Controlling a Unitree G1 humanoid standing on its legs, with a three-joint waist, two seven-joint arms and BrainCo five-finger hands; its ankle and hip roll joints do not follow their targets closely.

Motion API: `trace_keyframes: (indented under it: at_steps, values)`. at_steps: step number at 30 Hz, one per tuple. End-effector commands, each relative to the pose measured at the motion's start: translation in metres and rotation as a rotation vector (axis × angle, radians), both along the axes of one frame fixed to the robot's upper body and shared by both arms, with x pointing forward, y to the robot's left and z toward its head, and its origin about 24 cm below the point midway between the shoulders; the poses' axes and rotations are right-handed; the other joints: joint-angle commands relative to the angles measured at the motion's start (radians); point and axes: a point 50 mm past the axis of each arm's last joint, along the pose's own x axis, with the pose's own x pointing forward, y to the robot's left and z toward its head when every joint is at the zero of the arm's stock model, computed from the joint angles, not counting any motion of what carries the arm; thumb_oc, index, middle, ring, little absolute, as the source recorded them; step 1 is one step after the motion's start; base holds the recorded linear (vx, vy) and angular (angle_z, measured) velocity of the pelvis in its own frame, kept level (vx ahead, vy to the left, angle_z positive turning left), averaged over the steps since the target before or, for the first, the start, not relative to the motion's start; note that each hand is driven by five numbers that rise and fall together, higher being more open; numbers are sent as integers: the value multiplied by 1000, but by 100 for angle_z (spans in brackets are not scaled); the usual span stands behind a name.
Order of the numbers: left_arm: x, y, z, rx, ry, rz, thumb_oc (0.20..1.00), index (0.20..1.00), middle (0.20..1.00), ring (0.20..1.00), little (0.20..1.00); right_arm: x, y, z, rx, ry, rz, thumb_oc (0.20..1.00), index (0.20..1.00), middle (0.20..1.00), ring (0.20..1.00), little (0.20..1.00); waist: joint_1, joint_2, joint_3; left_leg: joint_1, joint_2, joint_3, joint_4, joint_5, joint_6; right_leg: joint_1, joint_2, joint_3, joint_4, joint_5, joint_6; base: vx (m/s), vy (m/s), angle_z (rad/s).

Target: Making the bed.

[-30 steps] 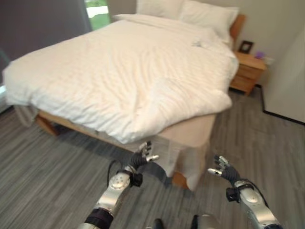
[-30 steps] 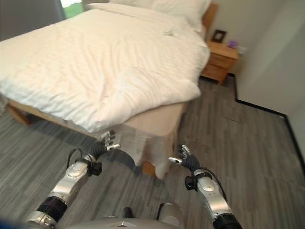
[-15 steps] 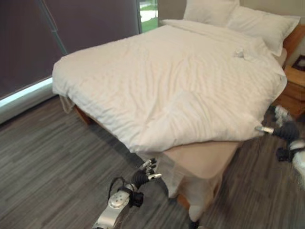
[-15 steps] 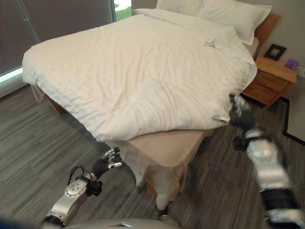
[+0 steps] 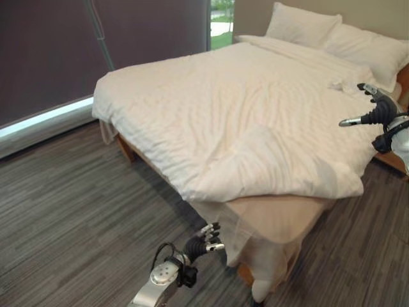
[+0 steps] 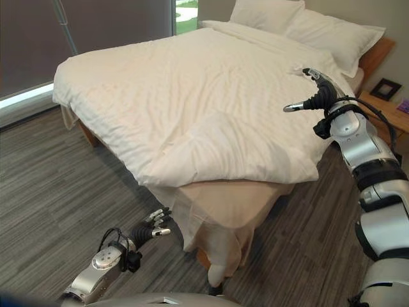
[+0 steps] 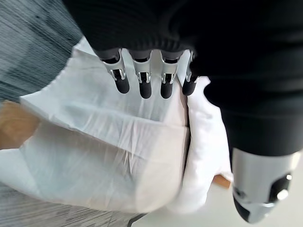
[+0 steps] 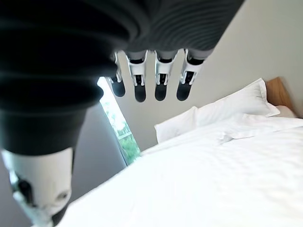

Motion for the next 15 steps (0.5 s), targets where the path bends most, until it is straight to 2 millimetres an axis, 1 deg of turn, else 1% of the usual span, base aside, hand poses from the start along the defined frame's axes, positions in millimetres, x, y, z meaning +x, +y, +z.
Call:
trace_keyframes:
  at_steps: [1, 4, 6, 10, 12, 13, 14, 15]
  values:
    - [24, -5, 32, -48, -149, -50, 1000, 1000, 1000, 1000, 1000, 0, -1, 89, -93, -208, -65, 1000, 1000, 1000, 1000, 1000, 57, 20, 79, -94, -10, -24, -5, 89, -19, 36, -8, -45, 12, 10, 64, -108, -34, 31]
    - [28, -4, 38, -55, -173, -46, 1000, 1000, 1000, 1000, 1000, -1, 4, 118, 11, -325, -81, 1000, 1000, 1000, 1000, 1000, 77, 28, 106, -157, -11, -45, -5, 108, -26, -20, -8, -57, 12, 17, 62, -116, -43, 35]
    - [30, -3, 40, -49, -183, -44, 1000, 1000, 1000, 1000, 1000, -2, 6, 131, 19, -358, -85, 1000, 1000, 1000, 1000, 1000, 89, 33, 118, -195, -10, -56, -5, 120, -32, -53, -8, -61, 12, 23, 60, -72, -35, 15]
    - [29, -6, 41, -57, -189, -36, 1000, 1000, 1000, 1000, 1000, -2, 12, 144, -23, -366, -97, 1000, 1000, 1000, 1000, 1000, 107, 42, 144, -243, -10, -79, -5, 136, -40, -94, -2, -68, 12, 24, 57, -28, -32, 23]
    - [29, -6, 43, -59, -194, -34, 1000, 1000, 1000, 1000, 1000, -3, 12, 149, -22, -376, -102, 1000, 1000, 1000, 1000, 1000, 115, 49, 159, -272, -10, -91, -5, 146, -44, -115, -2, -73, 12, 27, 54, -67, -40, 11]
    - [31, -6, 45, -57, -204, -36, 1000, 1000, 1000, 1000, 1000, -4, 13, 153, -44, -371, -109, 1000, 1000, 1000, 1000, 1000, 123, 58, 178, -304, -14, -109, -5, 157, -49, -145, -1, -75, 12, 30, 52, -71, -41, 13]
    - [31, -6, 45, -58, -205, -36, 1000, 1000, 1000, 1000, 1000, -4, 13, 154, -44, -372, -108, 1000, 1000, 1000, 1000, 1000, 122, 59, 177, -307, -14, -110, -5, 158, -49, -147, 0, -75, 12, 30, 52, -85, -46, 15]
    - [32, -7, 49, -62, -219, -37, 1000, 1000, 1000, 1000, 1000, -5, 10, 155, -77, -352, -136, 1000, 1000, 1000, 1000, 1000, 130, 66, 191, -334, -17, -122, -5, 167, -53, -174, 0, -72, 12, 34, 50, -55, -30, 14]
